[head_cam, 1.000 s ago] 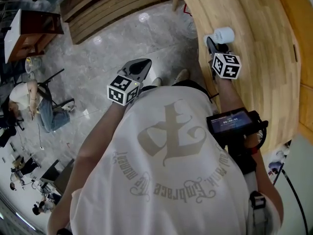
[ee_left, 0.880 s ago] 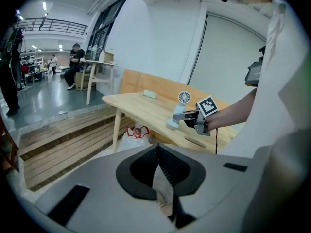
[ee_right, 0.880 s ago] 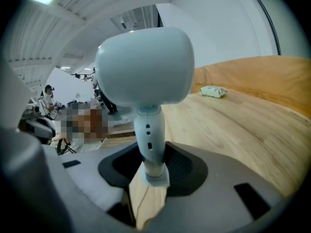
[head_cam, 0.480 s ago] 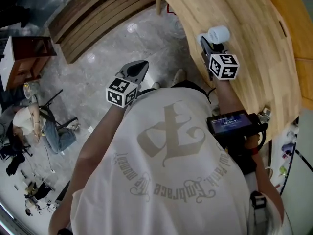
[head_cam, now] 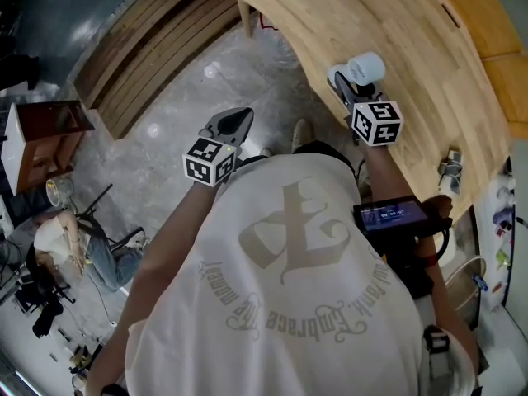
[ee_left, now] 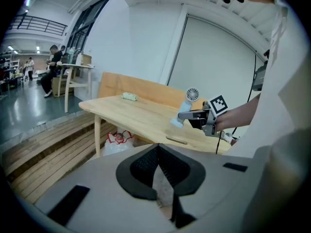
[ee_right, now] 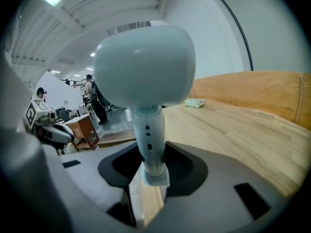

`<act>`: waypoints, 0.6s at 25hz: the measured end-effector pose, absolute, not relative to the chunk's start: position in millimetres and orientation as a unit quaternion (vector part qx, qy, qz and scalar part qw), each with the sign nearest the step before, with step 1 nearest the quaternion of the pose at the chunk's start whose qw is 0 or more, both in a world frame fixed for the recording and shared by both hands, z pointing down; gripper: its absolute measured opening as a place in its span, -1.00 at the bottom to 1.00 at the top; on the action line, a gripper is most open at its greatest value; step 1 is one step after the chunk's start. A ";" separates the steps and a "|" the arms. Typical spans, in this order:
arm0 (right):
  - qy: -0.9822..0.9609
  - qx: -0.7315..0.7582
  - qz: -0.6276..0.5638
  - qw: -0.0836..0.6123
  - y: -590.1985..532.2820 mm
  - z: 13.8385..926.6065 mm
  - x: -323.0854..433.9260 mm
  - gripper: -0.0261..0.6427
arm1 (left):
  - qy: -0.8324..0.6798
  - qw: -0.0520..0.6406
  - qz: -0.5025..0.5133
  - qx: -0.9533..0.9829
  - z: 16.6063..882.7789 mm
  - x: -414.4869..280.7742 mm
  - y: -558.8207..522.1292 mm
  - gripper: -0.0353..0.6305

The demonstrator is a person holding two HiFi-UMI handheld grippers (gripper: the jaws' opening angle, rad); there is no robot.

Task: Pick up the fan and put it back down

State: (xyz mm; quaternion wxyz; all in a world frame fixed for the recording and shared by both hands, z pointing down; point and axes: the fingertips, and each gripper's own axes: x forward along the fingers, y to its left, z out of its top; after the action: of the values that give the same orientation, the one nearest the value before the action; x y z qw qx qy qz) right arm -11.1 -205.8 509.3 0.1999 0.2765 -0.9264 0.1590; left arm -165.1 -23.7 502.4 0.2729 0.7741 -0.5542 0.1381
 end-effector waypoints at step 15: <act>-0.894 0.373 0.175 0.173 -138.2 494.7 70.7 -0.47 | -0.445 0.246 0.156 0.847 497.4 -115.9 -22.5 -0.86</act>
State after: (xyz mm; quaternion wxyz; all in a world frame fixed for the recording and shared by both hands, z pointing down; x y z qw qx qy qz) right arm 70.7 -138.2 494.7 0.1734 0.3733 -0.8944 0.1749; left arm -115.9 -22.5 497.4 0.2462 0.8469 -0.4446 0.1564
